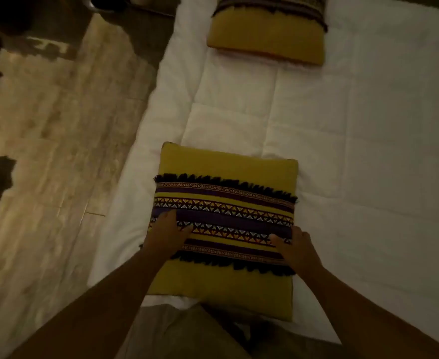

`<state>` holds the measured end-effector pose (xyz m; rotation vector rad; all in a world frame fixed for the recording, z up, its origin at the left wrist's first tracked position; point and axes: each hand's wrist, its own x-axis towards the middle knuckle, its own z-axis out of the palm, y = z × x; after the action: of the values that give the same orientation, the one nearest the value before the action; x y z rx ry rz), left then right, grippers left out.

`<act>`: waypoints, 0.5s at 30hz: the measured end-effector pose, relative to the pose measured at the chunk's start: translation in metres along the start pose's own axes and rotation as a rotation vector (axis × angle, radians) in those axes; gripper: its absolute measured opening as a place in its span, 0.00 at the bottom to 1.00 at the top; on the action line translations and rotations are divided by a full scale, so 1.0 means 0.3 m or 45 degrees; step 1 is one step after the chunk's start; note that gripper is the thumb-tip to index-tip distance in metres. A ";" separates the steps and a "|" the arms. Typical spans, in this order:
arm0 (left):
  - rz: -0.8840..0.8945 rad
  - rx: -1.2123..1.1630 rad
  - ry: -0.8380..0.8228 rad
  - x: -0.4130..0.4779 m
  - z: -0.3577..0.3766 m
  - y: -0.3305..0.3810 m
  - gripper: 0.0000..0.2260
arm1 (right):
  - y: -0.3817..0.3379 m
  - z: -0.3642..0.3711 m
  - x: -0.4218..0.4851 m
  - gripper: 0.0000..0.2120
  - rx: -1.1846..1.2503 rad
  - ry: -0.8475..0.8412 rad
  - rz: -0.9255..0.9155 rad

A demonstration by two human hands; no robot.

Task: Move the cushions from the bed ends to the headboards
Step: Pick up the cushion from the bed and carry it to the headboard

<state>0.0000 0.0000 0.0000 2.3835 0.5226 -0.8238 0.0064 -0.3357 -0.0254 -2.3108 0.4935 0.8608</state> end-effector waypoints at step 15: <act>-0.263 -0.454 -0.125 0.355 -0.004 -0.235 0.51 | 0.122 0.113 0.265 0.43 0.287 0.055 0.301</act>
<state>0.0424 0.0735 -0.0956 1.9771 0.8122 -0.8511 0.0288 -0.3504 -0.1154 -2.0950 0.8516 0.8191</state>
